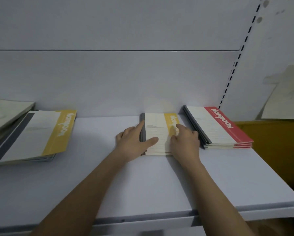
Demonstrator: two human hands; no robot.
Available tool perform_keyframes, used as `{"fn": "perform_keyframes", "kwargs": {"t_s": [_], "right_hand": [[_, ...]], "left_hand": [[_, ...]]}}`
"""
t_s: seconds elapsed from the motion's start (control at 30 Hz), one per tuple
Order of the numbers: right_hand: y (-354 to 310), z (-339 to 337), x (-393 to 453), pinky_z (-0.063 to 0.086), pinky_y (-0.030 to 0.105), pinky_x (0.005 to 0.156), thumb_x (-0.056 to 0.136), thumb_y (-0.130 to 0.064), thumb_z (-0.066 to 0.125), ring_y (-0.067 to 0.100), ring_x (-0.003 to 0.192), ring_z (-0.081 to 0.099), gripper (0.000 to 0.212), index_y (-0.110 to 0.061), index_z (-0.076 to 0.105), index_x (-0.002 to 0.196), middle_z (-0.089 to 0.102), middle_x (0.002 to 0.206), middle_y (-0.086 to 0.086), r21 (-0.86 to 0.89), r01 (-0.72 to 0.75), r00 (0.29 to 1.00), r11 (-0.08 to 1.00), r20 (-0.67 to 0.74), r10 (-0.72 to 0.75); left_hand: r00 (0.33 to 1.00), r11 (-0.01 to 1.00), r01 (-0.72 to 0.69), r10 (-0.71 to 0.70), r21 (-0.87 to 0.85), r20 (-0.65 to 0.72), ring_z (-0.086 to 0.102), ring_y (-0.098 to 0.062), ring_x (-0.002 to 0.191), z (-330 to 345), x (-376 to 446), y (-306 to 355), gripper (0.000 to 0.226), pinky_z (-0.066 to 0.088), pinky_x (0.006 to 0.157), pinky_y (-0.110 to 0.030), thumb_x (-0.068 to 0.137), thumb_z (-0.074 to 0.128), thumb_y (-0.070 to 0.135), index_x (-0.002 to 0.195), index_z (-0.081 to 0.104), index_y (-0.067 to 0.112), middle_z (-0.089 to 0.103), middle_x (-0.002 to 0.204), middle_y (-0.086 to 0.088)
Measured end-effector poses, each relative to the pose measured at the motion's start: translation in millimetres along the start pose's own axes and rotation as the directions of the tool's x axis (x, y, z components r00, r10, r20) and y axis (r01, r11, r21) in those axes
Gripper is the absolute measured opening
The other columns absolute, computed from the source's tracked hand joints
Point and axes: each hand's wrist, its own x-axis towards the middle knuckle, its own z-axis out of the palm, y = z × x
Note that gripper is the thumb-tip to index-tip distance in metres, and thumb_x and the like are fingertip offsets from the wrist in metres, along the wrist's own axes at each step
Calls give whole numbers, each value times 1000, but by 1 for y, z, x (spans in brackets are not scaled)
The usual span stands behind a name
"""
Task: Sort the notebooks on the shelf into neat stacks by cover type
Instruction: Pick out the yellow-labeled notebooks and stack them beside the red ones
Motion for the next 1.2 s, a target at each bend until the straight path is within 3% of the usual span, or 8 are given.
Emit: {"fn": "perform_keyframes", "kwargs": {"t_s": [0.17,0.33,0.47,0.63,0.8,0.9,1.07,1.2], "right_hand": [[1,-3,0,33,38,81,94,-14,44,34,112,42,38,-15,53,131,56,128,8,-6,2,1000,1000,19,-2],[1,-3,0,35,39,91,95,-15,48,33,117,43,41,-15,50,137,53,135,7,60,37,999,997,13,-38],[-1,-11,-4,38,41,91,94,-13,50,33,115,45,37,-10,57,130,56,130,11,126,51,993,991,-116,-36],[-21,-20,-19,42,36,89,92,-8,54,29,108,53,30,-9,63,121,62,120,8,194,343,921,919,-261,-289],[-75,-13,-41,40,28,92,96,-26,50,20,113,51,34,-20,58,129,61,121,-3,268,456,889,849,-83,-451],[-121,-8,-53,39,29,98,97,-37,50,14,121,47,36,-25,56,131,57,129,-9,285,498,848,819,37,-529],[-204,16,-79,38,34,99,95,-49,48,16,123,44,45,-26,53,134,53,133,-8,244,624,728,742,164,-666],[-251,42,-99,36,38,102,92,-59,47,20,129,38,60,-25,42,141,45,142,-4,118,718,637,686,286,-716]], "left_hand": [[977,991,-109,93,75,192,1,-9,149,-3,-10,-7,108,-7,121,-40,70,69,70,154,7,39,13,162,6],[990,986,-122,112,116,85,10,-9,148,2,-14,-3,103,0,119,-38,71,68,70,153,18,34,22,159,10],[992,988,-113,107,102,64,11,-10,148,0,-19,2,104,2,120,-40,70,67,71,153,16,34,22,159,7],[993,994,-110,109,20,35,5,-8,148,-28,-44,6,95,12,120,-33,76,63,70,153,19,35,16,161,11],[979,995,-102,101,3,-175,23,1,139,-93,-81,-23,58,20,110,-19,88,57,58,140,45,37,40,144,21],[951,998,-63,69,29,-300,35,-3,133,-131,-97,-61,46,30,109,-25,89,56,56,131,54,36,51,135,19],[924,991,130,-106,40,-367,46,-15,126,-177,-124,-134,55,35,106,-32,81,51,63,125,59,30,58,130,11],[905,973,219,-172,78,-390,54,-19,107,-202,-147,-177,35,46,90,-36,89,57,48,117,62,28,63,110,8]]}}
